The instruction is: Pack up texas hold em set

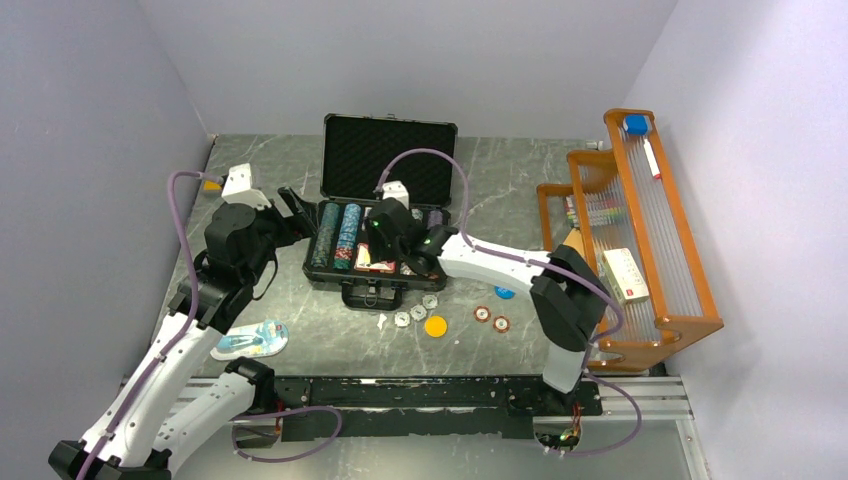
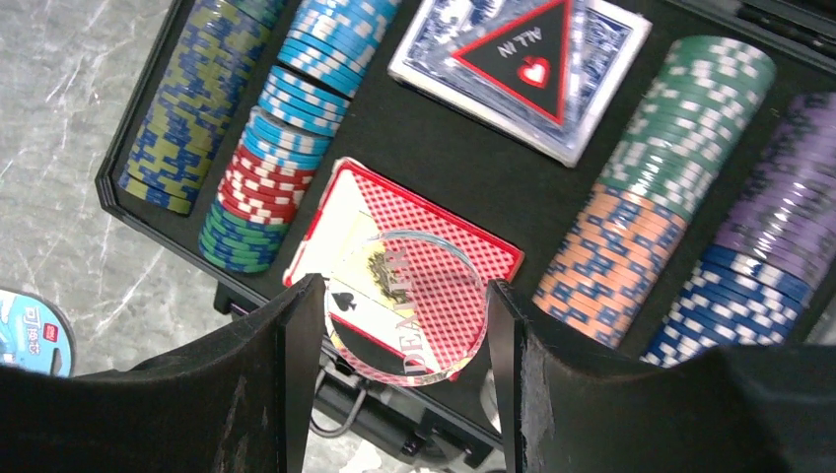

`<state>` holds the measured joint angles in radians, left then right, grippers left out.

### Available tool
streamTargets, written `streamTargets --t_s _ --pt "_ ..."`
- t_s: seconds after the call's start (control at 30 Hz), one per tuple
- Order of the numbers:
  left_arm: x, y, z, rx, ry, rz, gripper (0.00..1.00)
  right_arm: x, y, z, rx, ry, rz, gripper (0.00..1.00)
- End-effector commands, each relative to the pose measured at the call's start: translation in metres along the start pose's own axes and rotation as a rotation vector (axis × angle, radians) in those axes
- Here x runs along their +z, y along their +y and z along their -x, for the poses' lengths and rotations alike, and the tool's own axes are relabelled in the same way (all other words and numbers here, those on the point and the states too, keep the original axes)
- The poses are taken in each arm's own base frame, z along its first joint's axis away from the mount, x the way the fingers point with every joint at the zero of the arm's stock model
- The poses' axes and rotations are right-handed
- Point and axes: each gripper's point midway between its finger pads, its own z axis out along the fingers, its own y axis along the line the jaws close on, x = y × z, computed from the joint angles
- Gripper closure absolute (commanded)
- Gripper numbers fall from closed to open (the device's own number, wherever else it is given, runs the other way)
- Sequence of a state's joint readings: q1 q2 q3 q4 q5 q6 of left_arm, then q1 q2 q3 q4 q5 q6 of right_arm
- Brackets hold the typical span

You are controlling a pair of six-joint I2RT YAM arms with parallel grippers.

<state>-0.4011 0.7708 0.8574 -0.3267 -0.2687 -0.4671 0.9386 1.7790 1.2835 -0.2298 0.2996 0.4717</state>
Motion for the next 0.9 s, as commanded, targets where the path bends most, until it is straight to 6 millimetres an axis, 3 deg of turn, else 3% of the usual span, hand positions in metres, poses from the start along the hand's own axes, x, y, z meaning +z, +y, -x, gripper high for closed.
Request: streamTargets --t_s 0.0,0.27,0.4,0.63,0.77,0.87 --pt "-0.002 -0.003 0.006 -0.001 -0.024 -0.009 0.10 0.008 0.017 0.008 -0.027 -0.013 0.011 0.41" --pt "-0.003 -0.003 0.007 -0.001 -0.027 -0.012 0.10 0.017 0.015 0.002 -0.037 0.009 -0.005 0.39" --pt "-0.002 -0.003 0.006 0.000 -0.023 -0.011 0.10 0.020 0.015 -0.002 -0.038 0.030 -0.011 0.30" --pt "-0.002 -0.003 0.007 -0.001 -0.025 -0.011 0.10 0.009 0.010 0.011 -0.015 -0.015 -0.032 0.24" --pt "-0.003 -0.003 0.006 -0.001 -0.026 -0.011 0.10 -0.011 -0.009 0.024 0.023 -0.072 -0.092 0.24" --pt "-0.004 -0.003 0.007 -0.002 -0.027 -0.015 0.10 -0.029 -0.041 0.027 0.069 -0.106 -0.173 0.23"
